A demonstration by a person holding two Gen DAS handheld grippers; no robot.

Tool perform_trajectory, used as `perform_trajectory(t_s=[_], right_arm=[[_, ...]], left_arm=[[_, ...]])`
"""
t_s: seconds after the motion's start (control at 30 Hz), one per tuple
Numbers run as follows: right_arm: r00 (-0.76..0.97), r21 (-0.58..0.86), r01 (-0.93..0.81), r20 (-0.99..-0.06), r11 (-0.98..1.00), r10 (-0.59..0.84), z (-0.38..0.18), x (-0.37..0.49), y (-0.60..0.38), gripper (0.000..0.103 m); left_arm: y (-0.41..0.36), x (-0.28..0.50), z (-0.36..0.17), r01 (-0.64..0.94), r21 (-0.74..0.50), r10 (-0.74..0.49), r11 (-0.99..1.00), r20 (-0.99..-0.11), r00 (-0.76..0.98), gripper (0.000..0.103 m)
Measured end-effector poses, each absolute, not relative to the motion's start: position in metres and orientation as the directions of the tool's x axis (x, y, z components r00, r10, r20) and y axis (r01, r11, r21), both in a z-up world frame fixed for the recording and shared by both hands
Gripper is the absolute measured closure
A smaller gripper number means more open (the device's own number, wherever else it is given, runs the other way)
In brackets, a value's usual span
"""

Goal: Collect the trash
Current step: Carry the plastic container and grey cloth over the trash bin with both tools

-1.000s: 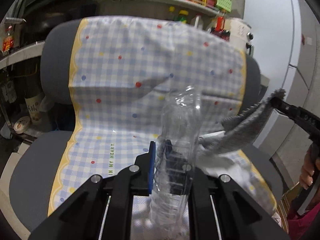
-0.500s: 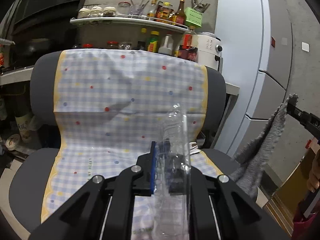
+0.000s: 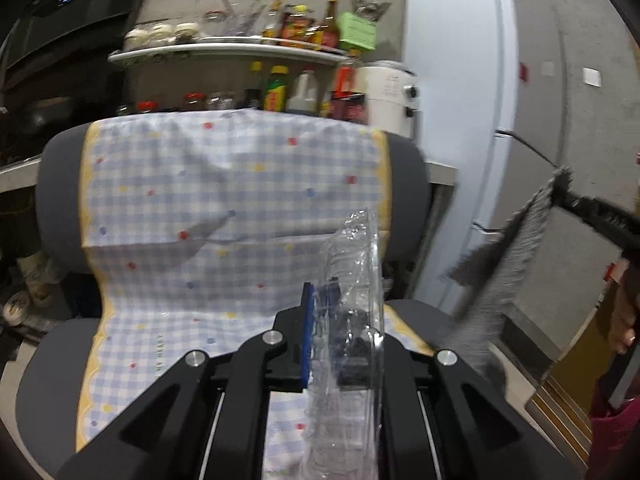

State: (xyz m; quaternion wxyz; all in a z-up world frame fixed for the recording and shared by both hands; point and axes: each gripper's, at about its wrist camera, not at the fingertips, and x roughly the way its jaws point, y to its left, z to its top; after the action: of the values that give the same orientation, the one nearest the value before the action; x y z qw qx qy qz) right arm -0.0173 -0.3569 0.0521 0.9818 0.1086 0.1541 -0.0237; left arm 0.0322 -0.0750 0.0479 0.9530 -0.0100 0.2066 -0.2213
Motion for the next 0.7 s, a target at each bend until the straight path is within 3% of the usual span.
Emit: perform_trajectory(t_s=[0.3, 0.7], right_arm=[[0.936, 0.239, 0.164, -0.343, 0.957, -0.075, 0.031, -0.091, -0.390, 0.099], [0.897, 0.244, 0.348, -0.367, 0.905, -0.246, 0.021, -0.186, -0.434, 0.099]], left_arm=[[-0.140, 0.000, 0.044, 0.601, -0.127, -0.596, 0.789, -0.397, 0.698, 0.098], [-0.205, -0.039, 0.031, 0.753, -0.160, -0.729, 0.638, -0.440, 0.525, 0.098]])
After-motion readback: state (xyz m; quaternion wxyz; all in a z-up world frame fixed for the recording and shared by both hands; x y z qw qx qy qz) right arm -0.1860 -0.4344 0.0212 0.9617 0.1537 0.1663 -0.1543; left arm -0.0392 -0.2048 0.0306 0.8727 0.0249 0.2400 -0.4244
